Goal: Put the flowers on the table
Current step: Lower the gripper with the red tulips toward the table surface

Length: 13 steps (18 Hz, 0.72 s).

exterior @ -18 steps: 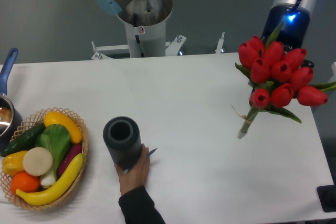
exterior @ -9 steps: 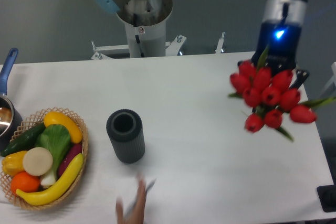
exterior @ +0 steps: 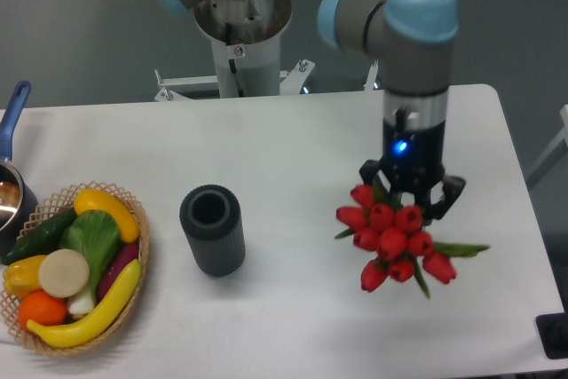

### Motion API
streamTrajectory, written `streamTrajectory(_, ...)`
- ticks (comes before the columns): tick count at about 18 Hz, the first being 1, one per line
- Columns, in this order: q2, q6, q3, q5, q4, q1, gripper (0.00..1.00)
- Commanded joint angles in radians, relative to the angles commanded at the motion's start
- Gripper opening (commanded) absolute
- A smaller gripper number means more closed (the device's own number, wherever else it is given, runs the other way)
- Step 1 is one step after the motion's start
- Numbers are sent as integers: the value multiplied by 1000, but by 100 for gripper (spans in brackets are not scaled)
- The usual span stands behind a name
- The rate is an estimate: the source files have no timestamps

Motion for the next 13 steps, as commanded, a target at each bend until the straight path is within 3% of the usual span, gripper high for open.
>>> streamTrajectory(6, -107, 41, 3, 198, -64, -57, 40)
streamTrajectory(10, -172, 51, 11, 263, -61, -78, 40)
streamTrajectory(13, -189, 51, 5, 270, -54, -85, 41)
